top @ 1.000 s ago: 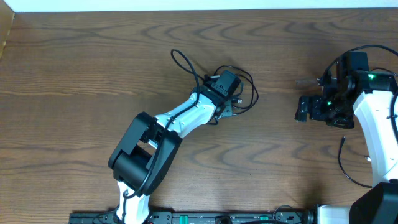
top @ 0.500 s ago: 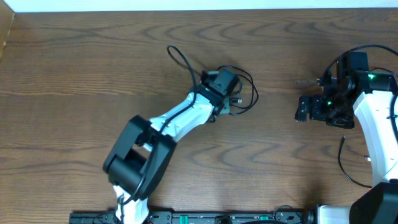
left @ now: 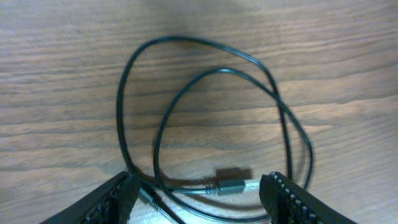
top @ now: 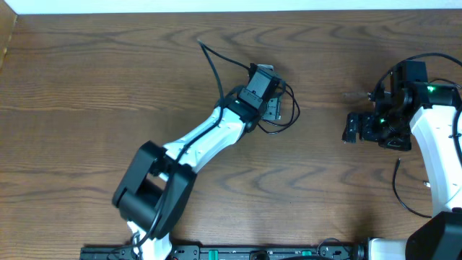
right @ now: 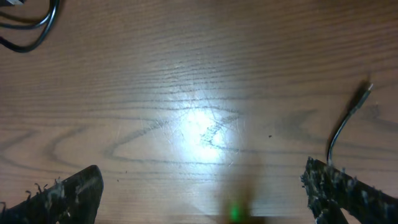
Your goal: Untangle cables
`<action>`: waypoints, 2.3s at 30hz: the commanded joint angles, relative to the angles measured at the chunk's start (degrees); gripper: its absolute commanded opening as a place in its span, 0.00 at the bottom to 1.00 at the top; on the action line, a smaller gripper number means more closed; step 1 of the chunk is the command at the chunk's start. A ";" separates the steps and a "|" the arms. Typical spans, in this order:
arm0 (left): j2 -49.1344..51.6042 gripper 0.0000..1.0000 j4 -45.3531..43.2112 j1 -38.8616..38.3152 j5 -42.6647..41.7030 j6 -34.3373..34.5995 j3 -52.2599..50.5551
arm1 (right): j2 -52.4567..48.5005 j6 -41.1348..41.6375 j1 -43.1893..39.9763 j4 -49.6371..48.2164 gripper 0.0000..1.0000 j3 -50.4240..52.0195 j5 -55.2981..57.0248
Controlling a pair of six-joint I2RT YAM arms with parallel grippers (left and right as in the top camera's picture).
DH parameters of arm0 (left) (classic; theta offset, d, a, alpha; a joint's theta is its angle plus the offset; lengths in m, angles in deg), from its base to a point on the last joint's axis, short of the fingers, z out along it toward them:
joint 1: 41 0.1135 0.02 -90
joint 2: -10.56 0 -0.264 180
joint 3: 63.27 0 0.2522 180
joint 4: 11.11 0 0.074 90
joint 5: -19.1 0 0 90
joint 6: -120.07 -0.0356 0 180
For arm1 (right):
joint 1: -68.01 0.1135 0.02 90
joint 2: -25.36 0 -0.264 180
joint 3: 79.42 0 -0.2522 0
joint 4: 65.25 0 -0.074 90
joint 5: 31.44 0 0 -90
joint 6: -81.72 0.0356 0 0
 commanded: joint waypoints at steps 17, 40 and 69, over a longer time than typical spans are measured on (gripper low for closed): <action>5.62 0.69 -1.66 0.20 -0.31 -1.40 0.04 | 0.07 0.70 0.37 1.20 0.99 0.22 0.42; 6.23 0.65 22.58 0.07 -0.96 1.25 -0.72 | 0.07 0.70 0.35 1.40 0.99 0.22 0.42; -7.41 0.07 32.57 -10.01 -27.67 -8.46 -0.66 | 0.07 0.72 0.35 0.70 0.99 0.22 0.42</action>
